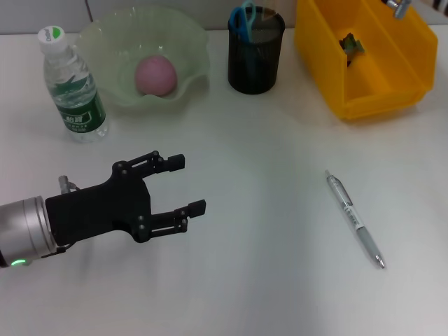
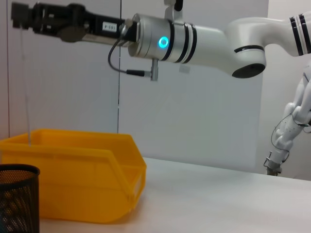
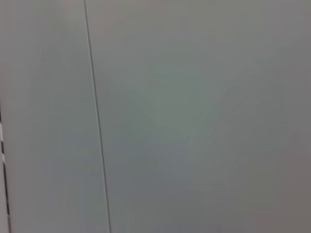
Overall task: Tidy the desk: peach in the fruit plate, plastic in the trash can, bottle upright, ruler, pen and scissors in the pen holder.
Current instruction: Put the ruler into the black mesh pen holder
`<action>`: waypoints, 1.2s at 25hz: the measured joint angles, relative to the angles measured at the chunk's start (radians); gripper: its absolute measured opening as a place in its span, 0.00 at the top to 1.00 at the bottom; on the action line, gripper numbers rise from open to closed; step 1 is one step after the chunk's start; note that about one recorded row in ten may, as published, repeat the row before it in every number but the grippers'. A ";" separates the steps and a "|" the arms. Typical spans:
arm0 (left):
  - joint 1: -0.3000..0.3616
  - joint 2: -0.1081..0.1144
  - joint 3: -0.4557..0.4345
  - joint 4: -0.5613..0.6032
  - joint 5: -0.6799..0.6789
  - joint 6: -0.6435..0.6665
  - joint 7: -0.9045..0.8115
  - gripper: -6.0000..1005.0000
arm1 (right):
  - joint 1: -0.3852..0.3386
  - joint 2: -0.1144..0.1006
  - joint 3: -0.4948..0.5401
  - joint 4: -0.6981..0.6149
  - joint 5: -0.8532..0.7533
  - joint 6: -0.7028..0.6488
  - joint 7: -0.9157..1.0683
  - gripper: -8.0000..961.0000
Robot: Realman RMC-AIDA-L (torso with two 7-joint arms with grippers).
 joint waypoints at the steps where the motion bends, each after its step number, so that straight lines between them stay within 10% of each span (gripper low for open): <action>1: 0.001 0.000 0.000 0.000 -0.002 0.000 0.000 0.20 | 0.025 0.000 0.001 0.050 0.027 0.019 -0.060 0.53; 30: 0.005 -0.004 -0.023 -0.003 -0.018 -0.007 0.001 0.20 | 0.095 0.006 -0.010 0.252 0.192 0.050 -0.339 0.48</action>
